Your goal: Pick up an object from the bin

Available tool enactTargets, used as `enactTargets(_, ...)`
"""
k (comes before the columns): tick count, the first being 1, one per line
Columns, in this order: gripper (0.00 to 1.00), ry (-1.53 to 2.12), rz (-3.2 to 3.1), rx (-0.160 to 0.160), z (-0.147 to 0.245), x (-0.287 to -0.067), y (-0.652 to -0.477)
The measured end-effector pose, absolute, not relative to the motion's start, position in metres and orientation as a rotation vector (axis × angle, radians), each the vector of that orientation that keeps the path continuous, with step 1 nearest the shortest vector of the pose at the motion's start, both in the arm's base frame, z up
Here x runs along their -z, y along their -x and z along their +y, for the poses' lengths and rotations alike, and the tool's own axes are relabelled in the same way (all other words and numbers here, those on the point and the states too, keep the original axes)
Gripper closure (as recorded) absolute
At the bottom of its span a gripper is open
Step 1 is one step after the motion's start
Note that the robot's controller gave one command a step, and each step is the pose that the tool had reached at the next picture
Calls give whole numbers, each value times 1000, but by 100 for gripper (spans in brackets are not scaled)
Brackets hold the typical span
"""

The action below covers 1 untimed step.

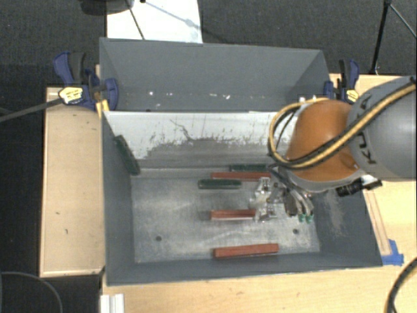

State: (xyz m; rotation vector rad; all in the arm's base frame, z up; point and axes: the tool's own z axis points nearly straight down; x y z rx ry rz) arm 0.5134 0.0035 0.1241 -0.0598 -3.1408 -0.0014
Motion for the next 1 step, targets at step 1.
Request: enactTargets(1, 100, 151, -3140, 0, -15, -212, -506)
